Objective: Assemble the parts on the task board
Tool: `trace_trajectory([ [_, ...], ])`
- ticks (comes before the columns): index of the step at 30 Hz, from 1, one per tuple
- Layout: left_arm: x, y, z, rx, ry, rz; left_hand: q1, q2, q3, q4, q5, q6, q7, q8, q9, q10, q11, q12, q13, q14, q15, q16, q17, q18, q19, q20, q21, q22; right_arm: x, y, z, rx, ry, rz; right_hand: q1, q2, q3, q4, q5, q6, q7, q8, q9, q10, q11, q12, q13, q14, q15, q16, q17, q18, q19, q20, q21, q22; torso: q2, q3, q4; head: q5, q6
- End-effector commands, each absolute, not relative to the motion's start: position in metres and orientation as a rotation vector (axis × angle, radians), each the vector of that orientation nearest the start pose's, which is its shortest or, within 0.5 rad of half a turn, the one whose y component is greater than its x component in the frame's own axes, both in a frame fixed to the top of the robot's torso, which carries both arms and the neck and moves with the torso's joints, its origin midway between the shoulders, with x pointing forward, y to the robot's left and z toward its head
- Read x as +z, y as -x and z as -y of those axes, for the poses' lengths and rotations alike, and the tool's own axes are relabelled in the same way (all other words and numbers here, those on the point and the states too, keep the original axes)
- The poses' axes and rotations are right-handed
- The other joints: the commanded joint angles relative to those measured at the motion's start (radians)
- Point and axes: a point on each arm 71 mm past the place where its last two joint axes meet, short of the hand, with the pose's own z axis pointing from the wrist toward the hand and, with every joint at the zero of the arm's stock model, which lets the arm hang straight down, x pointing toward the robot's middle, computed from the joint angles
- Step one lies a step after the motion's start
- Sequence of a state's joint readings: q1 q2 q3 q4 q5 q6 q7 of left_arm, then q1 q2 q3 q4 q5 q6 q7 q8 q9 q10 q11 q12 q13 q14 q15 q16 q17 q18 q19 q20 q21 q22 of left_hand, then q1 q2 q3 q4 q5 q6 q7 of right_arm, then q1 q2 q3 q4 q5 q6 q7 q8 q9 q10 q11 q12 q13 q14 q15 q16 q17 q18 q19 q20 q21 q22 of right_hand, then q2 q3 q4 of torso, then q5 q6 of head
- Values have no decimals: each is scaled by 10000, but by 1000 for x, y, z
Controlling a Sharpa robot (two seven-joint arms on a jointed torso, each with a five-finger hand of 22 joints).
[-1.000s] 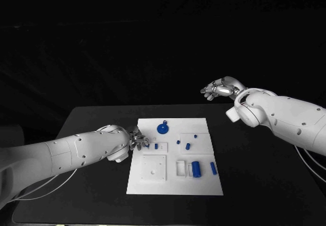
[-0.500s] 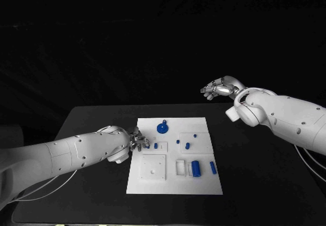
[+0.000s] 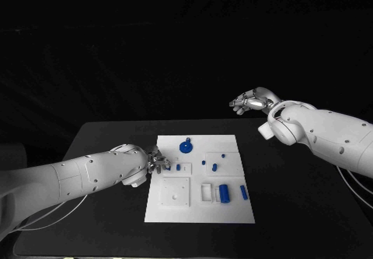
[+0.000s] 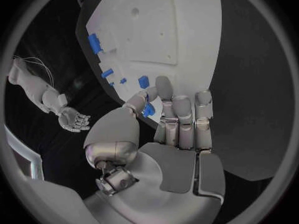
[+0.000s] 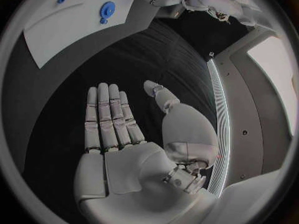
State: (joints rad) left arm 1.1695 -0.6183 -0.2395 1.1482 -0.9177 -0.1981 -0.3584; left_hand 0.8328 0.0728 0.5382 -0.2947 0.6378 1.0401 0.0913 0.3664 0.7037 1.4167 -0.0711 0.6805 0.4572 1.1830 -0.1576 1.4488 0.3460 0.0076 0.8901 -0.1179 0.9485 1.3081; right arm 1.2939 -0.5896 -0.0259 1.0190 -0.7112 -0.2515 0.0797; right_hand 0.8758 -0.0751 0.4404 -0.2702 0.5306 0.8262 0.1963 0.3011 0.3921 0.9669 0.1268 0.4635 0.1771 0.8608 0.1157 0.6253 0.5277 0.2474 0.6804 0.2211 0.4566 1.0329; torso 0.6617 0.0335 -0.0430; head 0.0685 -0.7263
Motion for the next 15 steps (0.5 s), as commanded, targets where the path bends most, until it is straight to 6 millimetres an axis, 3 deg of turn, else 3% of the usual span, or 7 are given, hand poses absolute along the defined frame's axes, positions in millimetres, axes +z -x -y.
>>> trace_trajectory([
  [1,-310,-508,-225,-3639,4517,-21806,32,95,49,-4,53,766,-565,70,16,43,-10,20,13,111,-194,40,17,56,83,-1396,63,187,-159,-586,223,9330,-5213,-16358,101,-26,7,32,40,1,-8,36,-17,54,15,38,-12,-76,-6,52,-10,115,-9,41,-60,13,3,2,2,2,5],
  [15,-311,-505,-218,-3803,4290,-22147,44,70,77,-4,63,781,-569,71,15,53,-14,31,25,119,-196,46,25,58,83,-1399,71,188,-159,-586,223,9336,-5209,-16363,102,-25,7,31,43,3,-9,37,-20,54,15,43,-23,-78,-6,54,-14,117,-9,43,-63,17,11,-1,-6,-18,-17],
])
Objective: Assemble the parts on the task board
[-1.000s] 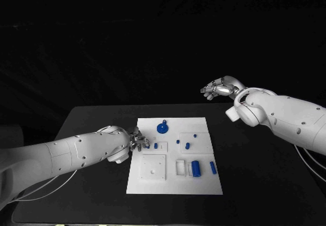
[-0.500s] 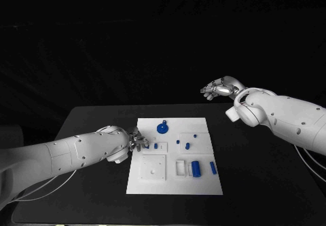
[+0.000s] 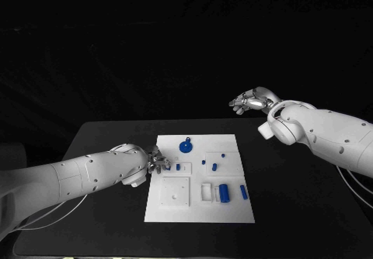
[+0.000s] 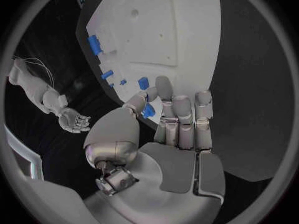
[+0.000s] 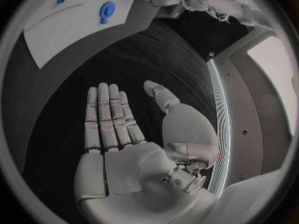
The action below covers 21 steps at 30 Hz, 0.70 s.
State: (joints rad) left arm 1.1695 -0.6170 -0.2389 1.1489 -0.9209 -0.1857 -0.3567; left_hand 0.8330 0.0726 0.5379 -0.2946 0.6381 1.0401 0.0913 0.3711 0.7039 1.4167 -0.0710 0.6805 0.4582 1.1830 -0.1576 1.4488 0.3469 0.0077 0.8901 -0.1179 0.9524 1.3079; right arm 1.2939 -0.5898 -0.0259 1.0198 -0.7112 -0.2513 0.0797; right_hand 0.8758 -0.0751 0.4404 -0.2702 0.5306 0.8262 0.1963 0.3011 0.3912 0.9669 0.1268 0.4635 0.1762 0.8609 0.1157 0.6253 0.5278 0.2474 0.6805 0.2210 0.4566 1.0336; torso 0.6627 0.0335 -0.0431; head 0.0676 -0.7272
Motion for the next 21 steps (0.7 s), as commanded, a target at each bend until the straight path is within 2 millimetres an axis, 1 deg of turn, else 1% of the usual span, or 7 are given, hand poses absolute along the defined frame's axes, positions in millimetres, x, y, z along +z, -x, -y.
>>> trace_trajectory([
  [1,-311,-505,-218,-3817,4274,-22171,43,71,81,-5,60,781,-570,24,12,53,-15,31,16,119,-196,46,17,58,83,-1400,33,189,-159,-586,223,9335,-5209,-16364,102,-25,6,32,43,2,-9,37,-11,54,15,43,-15,-79,-5,54,-15,117,-10,44,-63,10,1,-1,-5,-8,-9],
  [10,-311,-503,-215,-3886,4207,-22245,50,59,92,-6,60,785,-570,23,12,56,-15,35,21,120,-196,48,20,58,81,-1400,36,190,-159,-586,224,9329,-5212,-16365,103,-25,6,32,44,3,-10,38,-13,54,15,47,-22,-80,-5,55,-17,119,-9,45,-65,13,-3,4,4,-20,-19],
  [15,-311,-504,-215,-3886,4210,-22225,52,45,99,-4,39,788,-570,22,11,57,-14,39,27,120,-195,49,23,58,81,-1401,41,191,-159,-586,224,9327,-5212,-16361,103,-25,6,31,45,4,-10,39,-14,54,15,49,-26,-80,-5,56,-19,120,-10,46,-66,14,0,4,-1,-19,6],
  [18,-311,-504,-215,-3900,4195,-22221,49,41,108,-1,-42,790,-566,16,7,54,-10,41,37,118,-192,47,28,57,84,-1401,52,191,-159,-586,224,9326,-5212,-16363,103,-26,5,31,45,4,-10,39,-15,54,15,50,-28,-80,-5,57,-19,120,-10,46,-67,15,0,4,-2,-18,16],
  [21,-311,-505,-214,-3908,4188,-22213,-45,100,89,10,-370,836,-566,21,5,71,-2,64,71,125,-184,47,43,47,91,-1395,61,178,-159,-586,224,9328,-5210,-16367,104,-25,5,31,45,4,-10,40,-15,54,15,51,-31,-80,-5,57,-20,121,-10,47,-67,16,4,-1,-2,-21,16],
])
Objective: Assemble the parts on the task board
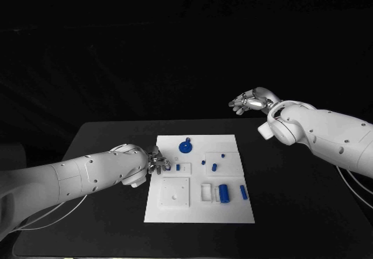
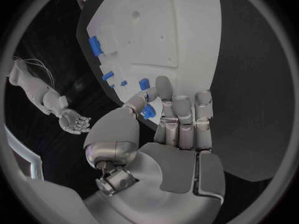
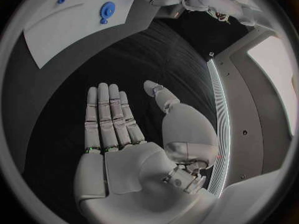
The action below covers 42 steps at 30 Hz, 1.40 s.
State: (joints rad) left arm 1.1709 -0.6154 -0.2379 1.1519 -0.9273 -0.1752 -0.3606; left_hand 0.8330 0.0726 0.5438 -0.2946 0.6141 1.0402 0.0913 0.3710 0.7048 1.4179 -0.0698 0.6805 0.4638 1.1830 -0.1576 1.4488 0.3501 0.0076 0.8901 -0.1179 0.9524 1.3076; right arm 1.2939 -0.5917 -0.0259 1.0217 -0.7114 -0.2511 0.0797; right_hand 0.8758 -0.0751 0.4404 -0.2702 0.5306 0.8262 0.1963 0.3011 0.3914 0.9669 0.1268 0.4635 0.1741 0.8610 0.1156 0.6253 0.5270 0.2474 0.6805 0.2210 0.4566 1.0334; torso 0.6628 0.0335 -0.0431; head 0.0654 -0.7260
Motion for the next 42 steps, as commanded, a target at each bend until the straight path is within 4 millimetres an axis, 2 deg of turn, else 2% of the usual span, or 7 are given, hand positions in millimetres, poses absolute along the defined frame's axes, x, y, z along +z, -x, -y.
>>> trace_trajectory([
  [1,-311,-505,-213,-3911,4183,-22215,-53,104,30,12,-151,837,-566,22,-5,60,-15,65,18,125,-184,47,13,47,92,-1395,62,180,-159,-586,224,9330,-5209,-16370,104,-25,5,31,46,4,-10,40,-18,54,15,51,-10,-81,-4,58,-12,121,-10,47,-68,18,3,-5,-1,-6,3],
  [14,-312,-505,-210,-3948,4085,-22284,-238,183,15,25,-455,956,-600,54,-1,125,-42,160,105,172,-207,99,64,44,120,-1397,72,167,-159,-586,224,9335,-5203,-16381,104,-23,5,33,49,4,-10,41,-21,54,15,56,-21,-82,-3,60,-16,123,-10,50,-71,22,3,-3,7,-22,10],
  [32,-312,-505,-208,-3865,3638,-22397,-267,70,45,34,-814,1339,-742,188,39,219,-174,729,512,292,-332,456,297,65,203,-1433,151,175,-159,-585,224,9333,-5204,-16390,104,-20,6,34,55,5,-10,43,-25,53,15,63,-35,-84,-3,63,-20,127,-11,53,-75,27,3,-5,4,-24,0],
  [38,-311,-505,-208,-3735,3469,-22313,-209,59,86,29,-780,1430,-782,224,59,204,-216,920,639,311,-372,579,372,78,236,-1450,194,184,-159,-585,224,9328,-5207,-16387,108,-12,9,36,61,7,-11,45,-27,54,15,66,-42,-85,-3,65,-23,129,-10,54,-76,30,4,-4,6,-23,1],
  [39,-311,-505,-208,-3698,3426,-22275,-169,26,144,39,-828,1438,-788,225,59,194,-224,944,656,311,-381,593,381,83,240,-1454,197,183,-159,-585,224,9330,-5205,-16387,108,-11,10,37,61,7,-11,45,-27,54,15,67,-42,-85,-3,65,-23,129,-10,54,-76,30,2,-3,5,-23,2],
  [40,-311,-506,-208,-3687,3394,-22229,-39,-112,424,86,-1166,1466,-807,226,57,166,-247,1019,704,309,-404,631,407,93,261,-1462,198,170,-159,-585,224,9332,-5204,-16386,108,-10,10,37,62,7,-11,45,-27,54,15,67,-43,-85,-3,65,-23,129,-10,54,-77,31,2,-3,5,-23,2],
  [42,-311,-506,-209,-3648,3394,-22203,-65,-199,730,103,-1222,1518,-824,232,57,141,-270,1115,759,329,-424,685,443,81,314,-1457,217,165,-159,-585,224,9333,-5204,-16388,108,-8,10,38,63,7,-11,45,-27,54,15,67,-44,-85,-3,65,-24,129,-9,55,-77,31,1,-4,3,-23,-3],
])
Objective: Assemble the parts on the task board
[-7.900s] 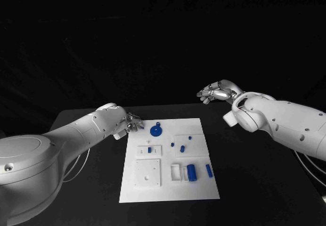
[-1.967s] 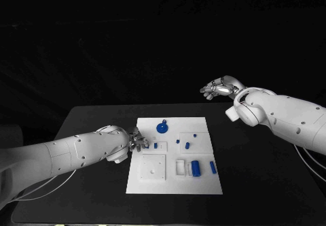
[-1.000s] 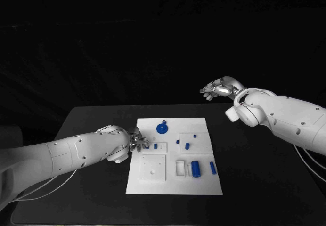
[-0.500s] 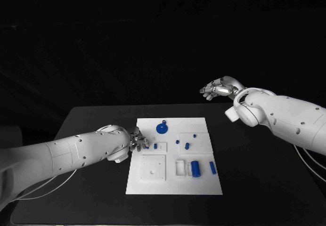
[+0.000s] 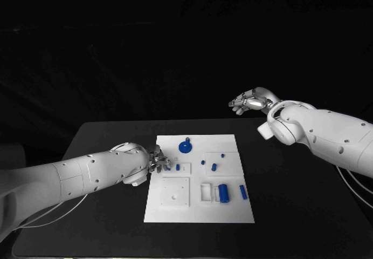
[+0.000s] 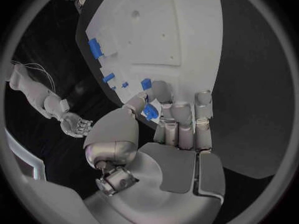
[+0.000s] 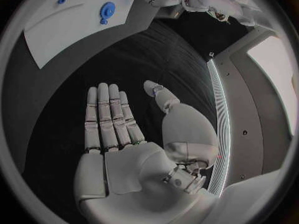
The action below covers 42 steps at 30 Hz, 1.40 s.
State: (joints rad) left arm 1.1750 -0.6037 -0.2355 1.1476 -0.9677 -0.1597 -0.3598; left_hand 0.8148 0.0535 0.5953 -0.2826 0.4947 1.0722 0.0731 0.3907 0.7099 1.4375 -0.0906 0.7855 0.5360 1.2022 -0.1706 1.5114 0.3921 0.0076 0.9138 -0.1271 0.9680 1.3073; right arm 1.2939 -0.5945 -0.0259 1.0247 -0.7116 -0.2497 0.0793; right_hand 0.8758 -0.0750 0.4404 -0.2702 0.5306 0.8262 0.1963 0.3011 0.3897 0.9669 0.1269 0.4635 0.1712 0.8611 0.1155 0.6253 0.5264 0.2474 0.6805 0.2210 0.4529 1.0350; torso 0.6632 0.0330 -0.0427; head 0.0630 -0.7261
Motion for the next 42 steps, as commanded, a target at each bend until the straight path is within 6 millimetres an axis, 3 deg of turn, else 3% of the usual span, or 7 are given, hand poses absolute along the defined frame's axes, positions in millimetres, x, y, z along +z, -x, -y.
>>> trace_trajectory([
  [1,-311,-507,-210,-3597,3357,-22185,94,-15,271,-26,20,1211,-647,39,9,-61,-68,95,53,145,-299,76,33,81,91,-1366,70,170,-159,-585,224,9332,-5204,-16385,107,-8,11,39,64,8,-11,45,-11,54,15,68,-17,-86,-2,65,-17,129,-10,55,-40,15,-1,-1,-2,2,3],
  [31,-313,-506,-208,-3567,3291,-22553,-46,-19,442,-43,150,1271,-680,90,55,-83,-103,297,156,164,-335,169,101,88,142,-1377,139,185,-159,-585,224,9342,-5199,-16385,108,-11,13,44,74,9,-11,48,-19,53,15,81,-44,-89,-1,72,-26,134,-11,61,-49,26,8,-3,1,-9,4],
  [33,-313,-506,-207,-3589,3314,-22620,-128,-3,453,-12,-174,1231,-662,87,66,-122,-79,314,154,133,-316,128,87,90,138,-1377,136,175,-159,-585,224,9344,-5198,-16387,108,-12,13,44,75,8,-11,48,-19,53,15,81,-46,-89,-1,72,-27,134,-12,62,-49,26,3,1,-3,-7,1],
  [36,-314,-507,-208,-3550,3338,-22693,-268,-70,450,152,-1280,1209,-640,99,86,-140,-32,336,139,108,-272,76,66,92,122,-1376,121,161,-159,-585,224,9344,-5199,-16391,107,-13,12,44,75,7,-11,48,-20,52,16,81,-47,-89,-1,72,-27,135,-12,62,-50,27,4,1,-2,-5,-2],
  [38,-314,-507,-209,-3520,3365,-22677,-301,-188,484,294,-1746,1188,-626,91,84,-150,-14,330,116,100,-257,48,54,96,113,-1378,114,160,-159,-585,224,9341,-5201,-16387,107,-14,12,44,75,7,-11,48,-21,51,16,82,-49,-90,-1,72,-28,135,-12,62,-50,27,5,1,-1,-1,-1],
  [40,-314,-508,-209,-3494,3401,-22669,-385,-411,470,562,-2789,1154,-615,75,78,-167,-1,299,76,87,-243,-2,30,105,99,-1385,107,159,-159,-585,224,9339,-5202,-16384,108,-15,12,44,75,6,-11,47,-21,51,16,82,-51,-90,0,72,-29,135,-13,63,-51,28,2,4,1,2,-3],
  [42,-314,-509,-210,-3468,3419,-22657,-450,-608,449,752,-3186,1141,-612,65,72,-168,2,282,53,88,-239,-22,20,109,93,-1387,101,159,-159,-585,224,9345,-5199,-16387,108,-16,12,44,75,6,-10,47,-22,51,16,83,-52,-91,0,72,-29,136,-13,63,-52,28,1,5,0,-6,-3],
])
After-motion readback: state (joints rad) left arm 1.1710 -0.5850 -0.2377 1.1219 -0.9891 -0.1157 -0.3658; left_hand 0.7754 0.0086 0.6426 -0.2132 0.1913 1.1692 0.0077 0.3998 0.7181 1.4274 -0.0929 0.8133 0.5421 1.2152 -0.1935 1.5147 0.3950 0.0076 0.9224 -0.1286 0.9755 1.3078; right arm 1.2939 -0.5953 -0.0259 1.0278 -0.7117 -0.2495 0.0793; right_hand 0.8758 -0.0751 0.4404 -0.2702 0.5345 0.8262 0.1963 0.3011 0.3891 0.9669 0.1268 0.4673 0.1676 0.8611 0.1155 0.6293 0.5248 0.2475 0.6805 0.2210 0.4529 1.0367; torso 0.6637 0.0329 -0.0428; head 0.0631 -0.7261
